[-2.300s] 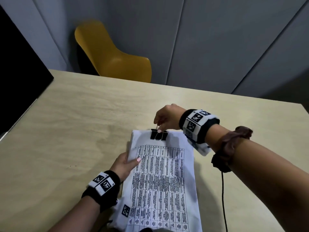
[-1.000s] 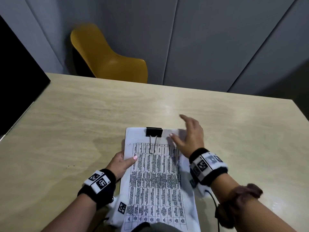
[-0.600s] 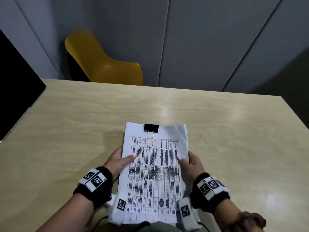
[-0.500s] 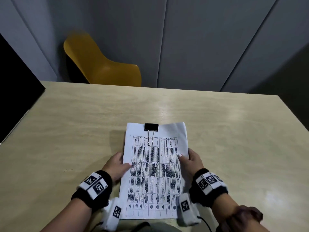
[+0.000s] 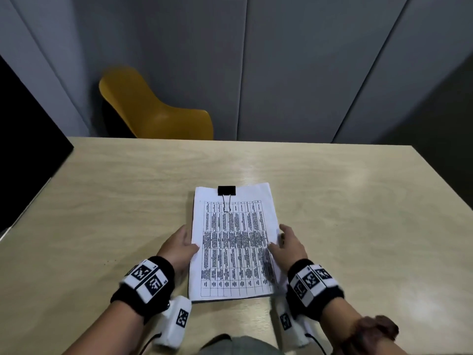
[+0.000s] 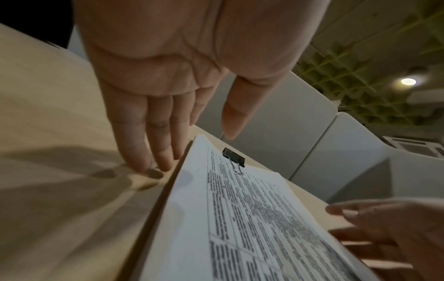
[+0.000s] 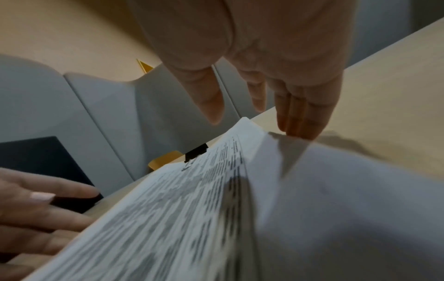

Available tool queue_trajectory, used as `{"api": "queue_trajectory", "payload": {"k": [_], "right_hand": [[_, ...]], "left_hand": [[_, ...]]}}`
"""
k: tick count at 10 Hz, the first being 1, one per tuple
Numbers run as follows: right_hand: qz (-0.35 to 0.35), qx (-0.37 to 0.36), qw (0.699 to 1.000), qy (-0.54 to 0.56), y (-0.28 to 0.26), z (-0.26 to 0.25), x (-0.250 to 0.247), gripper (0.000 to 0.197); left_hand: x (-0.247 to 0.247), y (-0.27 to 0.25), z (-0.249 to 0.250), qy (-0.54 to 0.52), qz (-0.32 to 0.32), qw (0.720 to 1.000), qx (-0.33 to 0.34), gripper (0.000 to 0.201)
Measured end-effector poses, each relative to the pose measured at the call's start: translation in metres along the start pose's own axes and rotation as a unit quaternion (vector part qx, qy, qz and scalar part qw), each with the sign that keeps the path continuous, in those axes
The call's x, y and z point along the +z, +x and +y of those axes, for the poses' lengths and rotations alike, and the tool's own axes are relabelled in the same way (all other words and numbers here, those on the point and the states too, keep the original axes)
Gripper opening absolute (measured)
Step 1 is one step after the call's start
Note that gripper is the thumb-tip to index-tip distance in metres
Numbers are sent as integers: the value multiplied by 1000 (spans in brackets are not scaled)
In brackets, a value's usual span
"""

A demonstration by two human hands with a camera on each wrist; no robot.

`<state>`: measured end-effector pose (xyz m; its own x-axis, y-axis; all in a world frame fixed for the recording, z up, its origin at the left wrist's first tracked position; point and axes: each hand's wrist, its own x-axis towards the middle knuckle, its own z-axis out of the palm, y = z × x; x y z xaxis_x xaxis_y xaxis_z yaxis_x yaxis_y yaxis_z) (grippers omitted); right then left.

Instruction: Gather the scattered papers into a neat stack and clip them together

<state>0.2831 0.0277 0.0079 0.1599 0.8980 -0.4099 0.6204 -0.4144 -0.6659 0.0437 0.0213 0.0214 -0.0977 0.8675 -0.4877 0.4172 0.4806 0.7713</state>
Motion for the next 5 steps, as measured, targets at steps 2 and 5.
{"api": "queue_trajectory", "payload": {"k": [2,5], "right_hand": [[-21,-9,1000,4,-8,7,0,61],[-7,-76,997,3,-13,32,-20,63]], "left_hand": [[4,-5,3,-46,-5,999,21,52],[8,-19,4,-91,59,994,14,59]]}}
